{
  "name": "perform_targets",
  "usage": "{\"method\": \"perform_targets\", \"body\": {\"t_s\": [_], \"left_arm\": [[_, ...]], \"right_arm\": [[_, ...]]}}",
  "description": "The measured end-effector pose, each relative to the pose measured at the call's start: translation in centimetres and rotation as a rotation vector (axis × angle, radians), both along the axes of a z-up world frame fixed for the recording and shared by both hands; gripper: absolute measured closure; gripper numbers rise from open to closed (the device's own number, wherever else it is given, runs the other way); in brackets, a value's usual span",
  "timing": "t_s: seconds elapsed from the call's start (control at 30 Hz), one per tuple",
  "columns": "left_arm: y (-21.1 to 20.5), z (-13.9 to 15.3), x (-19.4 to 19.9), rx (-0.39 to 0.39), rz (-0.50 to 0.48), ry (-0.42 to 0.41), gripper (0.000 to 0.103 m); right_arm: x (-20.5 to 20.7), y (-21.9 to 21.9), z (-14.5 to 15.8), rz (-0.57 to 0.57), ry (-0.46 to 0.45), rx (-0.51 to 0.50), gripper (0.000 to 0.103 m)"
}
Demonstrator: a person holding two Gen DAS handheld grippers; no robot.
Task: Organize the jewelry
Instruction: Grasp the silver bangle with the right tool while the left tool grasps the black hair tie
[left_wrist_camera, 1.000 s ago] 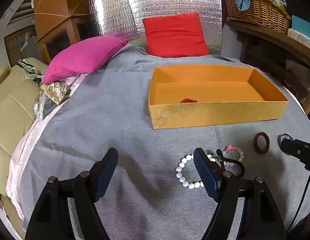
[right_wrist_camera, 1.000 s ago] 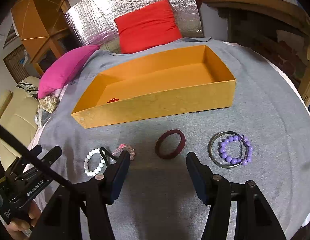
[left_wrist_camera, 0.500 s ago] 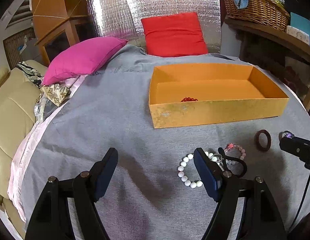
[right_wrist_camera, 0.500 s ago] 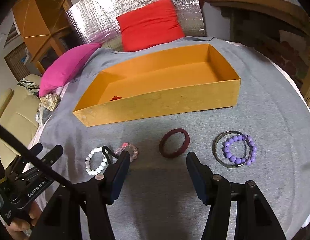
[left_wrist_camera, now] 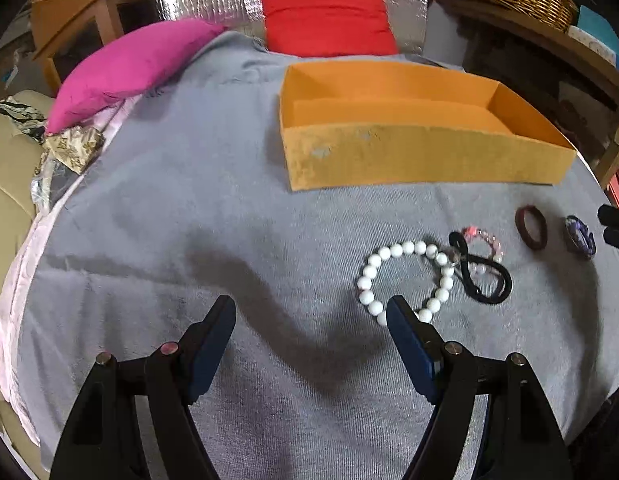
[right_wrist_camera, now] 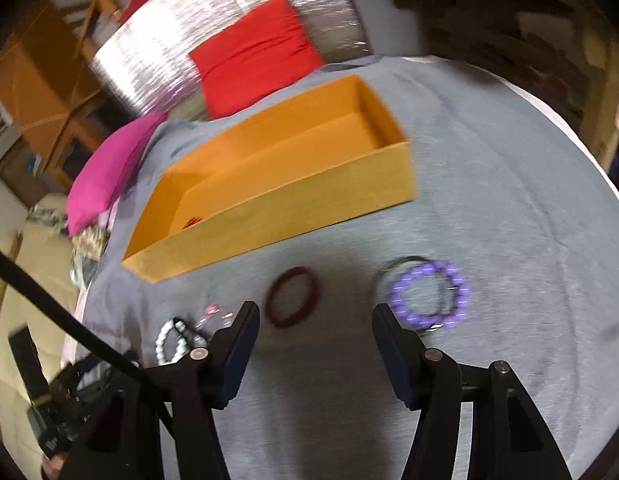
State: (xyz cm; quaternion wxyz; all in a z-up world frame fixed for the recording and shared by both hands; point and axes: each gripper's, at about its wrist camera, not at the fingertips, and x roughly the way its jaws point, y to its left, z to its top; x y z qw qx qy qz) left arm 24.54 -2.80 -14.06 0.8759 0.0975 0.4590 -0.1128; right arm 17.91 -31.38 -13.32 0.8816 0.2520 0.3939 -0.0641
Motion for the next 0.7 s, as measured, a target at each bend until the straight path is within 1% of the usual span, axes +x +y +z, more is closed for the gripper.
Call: {"method": "perform_targets", "body": {"t_s": [0.13, 0.23, 0.33, 0.4, 0.47, 0.7], "left_arm": [[0.0, -0.6, 0.0, -0.013, -0.008, 0.035, 0.025], [-0.2, -0.5, -0.1, -0.021, -0.02, 0.035, 0.025], [-0.4, -0.6, -0.2, -0.037, -0.034, 0.042, 0.025], [-0.6, -0.5, -0.3, -0.041, -0.042, 0.038, 0.025], [-0.7, -0.2, -0.5, -0.055, -0.054, 0.03, 0.025], [-2.1, 0.8, -0.6, -0.11, -0.116, -0.002, 0.025]], "right_arm": [[-0.5, -2.6, -0.6, -0.073, 0.029, 0.001, 0.041], [-0.3, -4.2, -1.1, -0.115, 0.058, 0.003, 0.041], [0.1, -5.5, -1.9, -0.149, 0.09, 0.017, 0.045], [0.5, -5.9, -2.2, -0.152, 0.101, 0.025, 0.048], [1.0, -6.0, -2.5, -0.147, 0.11, 0.034, 0.053], [0.5, -6.0, -2.7, -0.134, 0.107, 0.067, 0.053]]}}
